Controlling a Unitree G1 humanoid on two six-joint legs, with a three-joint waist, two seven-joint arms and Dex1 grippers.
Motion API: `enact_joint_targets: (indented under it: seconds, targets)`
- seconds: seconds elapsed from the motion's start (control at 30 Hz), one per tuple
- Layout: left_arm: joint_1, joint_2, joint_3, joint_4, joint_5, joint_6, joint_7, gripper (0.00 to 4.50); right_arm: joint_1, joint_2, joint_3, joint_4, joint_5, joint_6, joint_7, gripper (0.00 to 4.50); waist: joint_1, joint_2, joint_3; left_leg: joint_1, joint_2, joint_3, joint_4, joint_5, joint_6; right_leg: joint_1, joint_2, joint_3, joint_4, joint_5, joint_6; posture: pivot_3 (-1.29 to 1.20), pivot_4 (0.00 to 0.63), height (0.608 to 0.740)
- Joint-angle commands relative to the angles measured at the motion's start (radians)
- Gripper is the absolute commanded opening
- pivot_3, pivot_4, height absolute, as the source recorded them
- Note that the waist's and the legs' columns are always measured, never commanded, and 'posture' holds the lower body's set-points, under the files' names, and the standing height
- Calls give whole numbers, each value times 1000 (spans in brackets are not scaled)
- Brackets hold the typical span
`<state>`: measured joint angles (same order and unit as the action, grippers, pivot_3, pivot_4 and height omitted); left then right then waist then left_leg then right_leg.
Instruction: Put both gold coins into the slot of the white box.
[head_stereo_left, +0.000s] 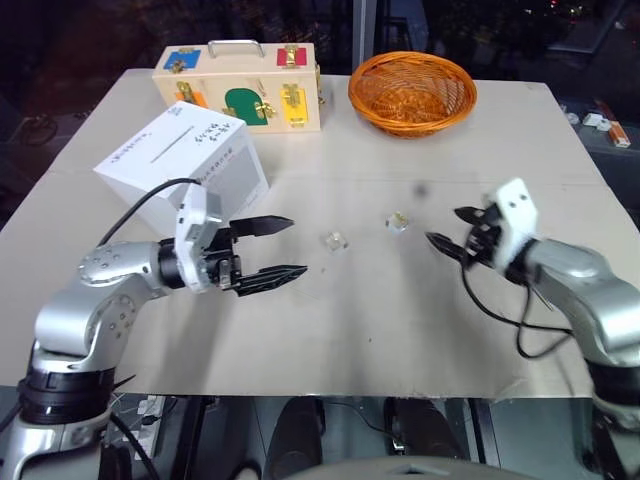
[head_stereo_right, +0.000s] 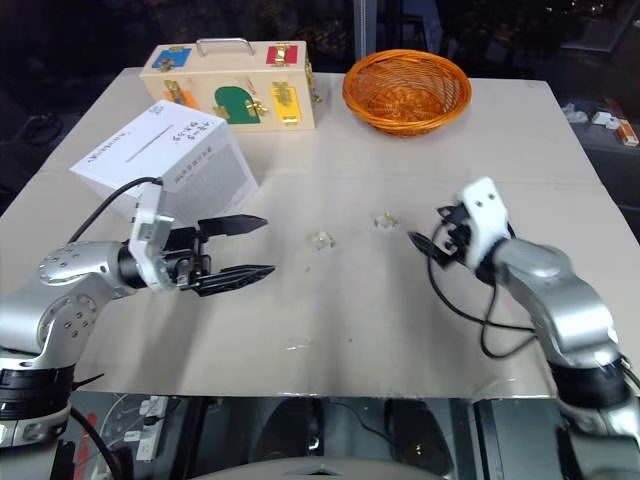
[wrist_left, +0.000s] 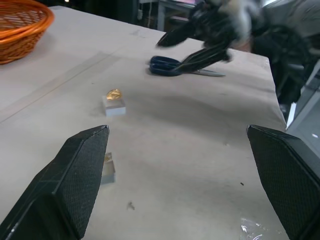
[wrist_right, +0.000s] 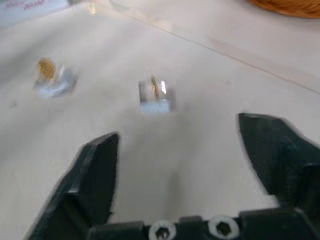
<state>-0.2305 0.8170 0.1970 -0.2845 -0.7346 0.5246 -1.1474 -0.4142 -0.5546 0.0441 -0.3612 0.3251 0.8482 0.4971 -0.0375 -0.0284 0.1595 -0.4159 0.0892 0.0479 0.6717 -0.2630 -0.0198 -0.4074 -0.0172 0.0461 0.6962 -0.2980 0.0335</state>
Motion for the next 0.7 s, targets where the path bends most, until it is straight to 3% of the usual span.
enact_joint_targets:
  seconds: [0.03, 0.17, 0.27, 0.6, 0.63, 0.7]
  targets:
    - [15, 4, 59, -54, -39, 7, 23, 4500, -81, 32, 36, 116, -45, -30, -18, 3663, 10, 0, 0, 0, 0, 0, 0, 0, -1, 0, 0, -1, 0, 0, 0, 0, 150, 726]
    - [79, 5, 100, -90, -30, 4, 59, 4500, -157, 79, 73, 220, -51, -46, 11, 3663, 22, 0, 0, -1, 0, 0, -2, 0, -1, -1, 0, -1, -1, 0, 0, 0, 150, 726]
    - [163, -6, 143, -139, -34, 3, 94, 4500, -183, 100, 92, 258, -45, -57, 47, 2558, 22, 0, 0, -1, 0, 1, -2, 0, 0, -1, 0, 0, -1, 0, 0, 0, 150, 726]
    - [287, -5, 217, -224, -40, -6, 127, 4500, -250, 143, 120, 395, -93, -126, 72, 2558, 25, 0, 0, 0, 0, 1, -2, 0, 0, -1, 0, 0, 0, 0, 0, 0, 150, 726]
    - [289, -5, 219, -225, -41, -6, 127, 4500, -253, 145, 119, 402, -96, -130, 74, 2043, 24, 0, 0, 0, 0, 1, -2, 0, 0, -1, 0, 0, 0, 0, 0, 0, 150, 726]
    - [299, -6, 223, -231, -39, -8, 125, 4500, -258, 148, 118, 415, -104, -135, 73, 1438, 23, 0, 0, 0, 0, 1, -2, 0, 0, -1, 0, 0, 0, 0, 0, 0, 150, 726]
